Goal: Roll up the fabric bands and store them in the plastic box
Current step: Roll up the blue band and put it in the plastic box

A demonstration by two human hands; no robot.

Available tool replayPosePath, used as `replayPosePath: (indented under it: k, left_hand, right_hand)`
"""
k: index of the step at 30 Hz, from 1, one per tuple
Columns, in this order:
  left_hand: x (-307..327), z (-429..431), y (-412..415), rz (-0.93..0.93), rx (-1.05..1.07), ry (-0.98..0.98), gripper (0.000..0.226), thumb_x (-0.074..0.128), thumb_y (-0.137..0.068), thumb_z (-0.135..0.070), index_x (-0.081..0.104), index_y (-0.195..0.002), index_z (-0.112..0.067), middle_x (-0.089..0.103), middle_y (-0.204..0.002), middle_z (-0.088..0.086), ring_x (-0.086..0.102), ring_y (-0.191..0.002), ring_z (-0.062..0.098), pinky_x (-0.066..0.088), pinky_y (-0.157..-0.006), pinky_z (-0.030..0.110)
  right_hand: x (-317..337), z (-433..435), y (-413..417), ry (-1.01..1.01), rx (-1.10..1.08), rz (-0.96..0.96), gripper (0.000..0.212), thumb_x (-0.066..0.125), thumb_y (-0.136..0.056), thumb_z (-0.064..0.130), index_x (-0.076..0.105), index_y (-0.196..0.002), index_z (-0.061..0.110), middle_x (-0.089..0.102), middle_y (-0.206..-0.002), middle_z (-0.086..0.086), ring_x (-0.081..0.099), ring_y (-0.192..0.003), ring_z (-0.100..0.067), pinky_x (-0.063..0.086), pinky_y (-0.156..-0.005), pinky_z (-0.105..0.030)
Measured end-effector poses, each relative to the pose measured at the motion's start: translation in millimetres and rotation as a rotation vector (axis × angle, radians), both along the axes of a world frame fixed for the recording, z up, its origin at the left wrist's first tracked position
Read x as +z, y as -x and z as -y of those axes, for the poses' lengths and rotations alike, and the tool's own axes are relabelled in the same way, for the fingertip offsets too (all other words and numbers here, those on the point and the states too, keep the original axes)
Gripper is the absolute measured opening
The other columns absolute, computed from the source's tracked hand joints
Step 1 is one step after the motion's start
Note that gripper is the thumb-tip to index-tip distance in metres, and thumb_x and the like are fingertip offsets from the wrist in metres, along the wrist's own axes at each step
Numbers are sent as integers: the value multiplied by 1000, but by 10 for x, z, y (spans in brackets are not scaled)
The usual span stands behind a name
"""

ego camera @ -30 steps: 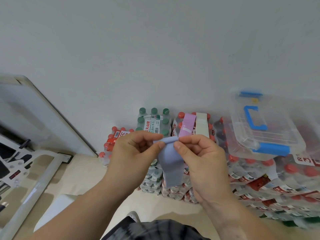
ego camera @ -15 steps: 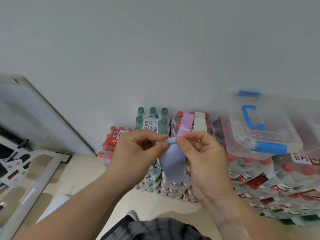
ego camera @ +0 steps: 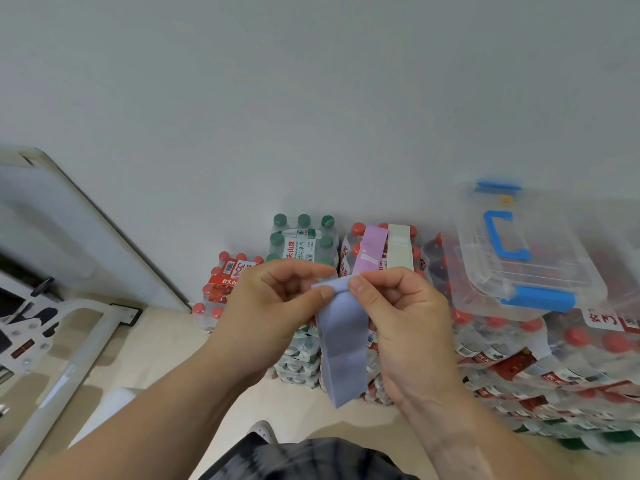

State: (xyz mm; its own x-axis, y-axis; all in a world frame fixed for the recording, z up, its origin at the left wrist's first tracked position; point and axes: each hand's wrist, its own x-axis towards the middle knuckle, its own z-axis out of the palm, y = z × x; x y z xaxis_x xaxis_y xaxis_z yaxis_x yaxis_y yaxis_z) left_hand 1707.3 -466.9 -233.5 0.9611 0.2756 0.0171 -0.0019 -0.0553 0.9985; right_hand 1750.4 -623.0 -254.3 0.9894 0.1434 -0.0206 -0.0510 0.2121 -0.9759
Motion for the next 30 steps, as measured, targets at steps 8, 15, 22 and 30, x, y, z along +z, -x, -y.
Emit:
replayPosePath:
  k: [8,15,22,30]
  left_hand:
    - [5,-25,25,111,-31,-270,17,71,-82,-41,76,-95,-50,78,-83,-2,72,-75,32,60,-68,52]
    - [-29,-39,-6,64,27,-78,15,81,-72,-30,81,-85,-37,77,-80,0,72,-84,33,60,-78,38]
    - [17,-23,-44,21,41,-29,24,79,-72,-16,82,-86,-35,77,-85,9,73,-84,29,61,-76,40]
    - [93,9,-71,-20,-8,96,20,77,-80,-11,83,-89,-28,76,-89,21,73,-79,20,57,-67,24]
  right_hand:
    - [19,-30,-1,11,-12,27,15,78,-71,39,79,-86,38,80,-87,2,76,-82,-13,59,-71,-23]
    - [28,-20,-19,94,30,-2,12,80,-87,18,78,-89,30,78,-83,-3,76,-82,-23,62,-74,-42]
    - [82,4,-82,99,58,34,14,80,-86,13,78,-86,27,80,-84,2,76,-82,-14,60,-73,-26]
    - [126,24,-127,71,75,97,24,79,-86,12,78,-85,36,80,-87,4,76,-83,-13,60,-74,-24]
